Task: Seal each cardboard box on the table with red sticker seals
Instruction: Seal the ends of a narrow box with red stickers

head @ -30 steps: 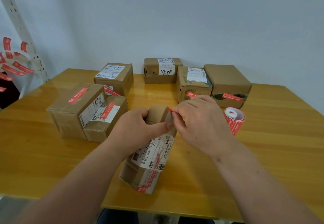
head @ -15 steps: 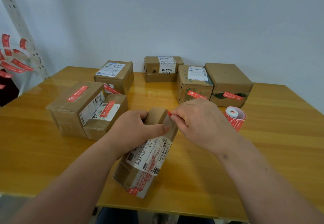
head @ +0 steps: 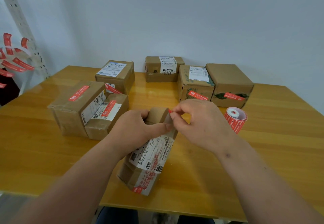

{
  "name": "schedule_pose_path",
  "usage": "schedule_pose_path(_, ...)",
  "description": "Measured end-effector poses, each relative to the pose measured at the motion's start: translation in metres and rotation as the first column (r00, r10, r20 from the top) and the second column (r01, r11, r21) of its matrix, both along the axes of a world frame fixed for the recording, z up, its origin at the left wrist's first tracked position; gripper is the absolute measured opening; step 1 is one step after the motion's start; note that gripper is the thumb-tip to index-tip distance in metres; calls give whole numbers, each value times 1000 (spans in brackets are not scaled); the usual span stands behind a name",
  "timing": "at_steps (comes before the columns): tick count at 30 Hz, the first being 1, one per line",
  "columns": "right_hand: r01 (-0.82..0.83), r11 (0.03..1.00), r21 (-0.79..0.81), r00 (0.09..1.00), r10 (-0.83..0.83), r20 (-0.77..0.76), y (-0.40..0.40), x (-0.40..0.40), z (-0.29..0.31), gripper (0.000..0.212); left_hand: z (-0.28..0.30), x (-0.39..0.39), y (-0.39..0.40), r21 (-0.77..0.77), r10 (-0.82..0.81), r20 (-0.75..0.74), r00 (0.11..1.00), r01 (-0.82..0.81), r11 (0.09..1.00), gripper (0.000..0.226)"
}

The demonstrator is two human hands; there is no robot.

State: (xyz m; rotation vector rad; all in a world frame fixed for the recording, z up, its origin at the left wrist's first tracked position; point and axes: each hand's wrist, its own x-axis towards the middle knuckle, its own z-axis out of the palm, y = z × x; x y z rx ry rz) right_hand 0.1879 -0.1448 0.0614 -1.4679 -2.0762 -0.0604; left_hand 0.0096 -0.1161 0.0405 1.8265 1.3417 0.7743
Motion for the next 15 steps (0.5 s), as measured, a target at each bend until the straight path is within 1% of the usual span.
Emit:
schedule_pose_path(2,-9,997,72,998,13,-54,0,-1,-2,18,2,1,0,53,29,-25,999,-27,998,44)
schedule_pose_path(5,-9,986,167,998,18,-56,0,-3,-4,20,5,3,-1,157,70,-86,994,-56,986,53)
schedule_pose_path(7,-4,979,203,1000,7,-13,1,-2,-5,19,6,4,-2,221,94,-117,989,-67,973,53)
schedule_pose_path(10,4,970,244,995,-28,94,3,0,-6,23,7,4,-3,283,129,-176,976,-75,956,49)
schedule_pose_path(12,10,963,268,989,-49,139,4,0,-7,25,7,5,-3,303,143,-198,970,-78,950,48)
schedule_pose_path(15,12,952,306,985,-63,158,4,-1,-8,28,5,6,-4,308,153,-199,968,-86,947,48)
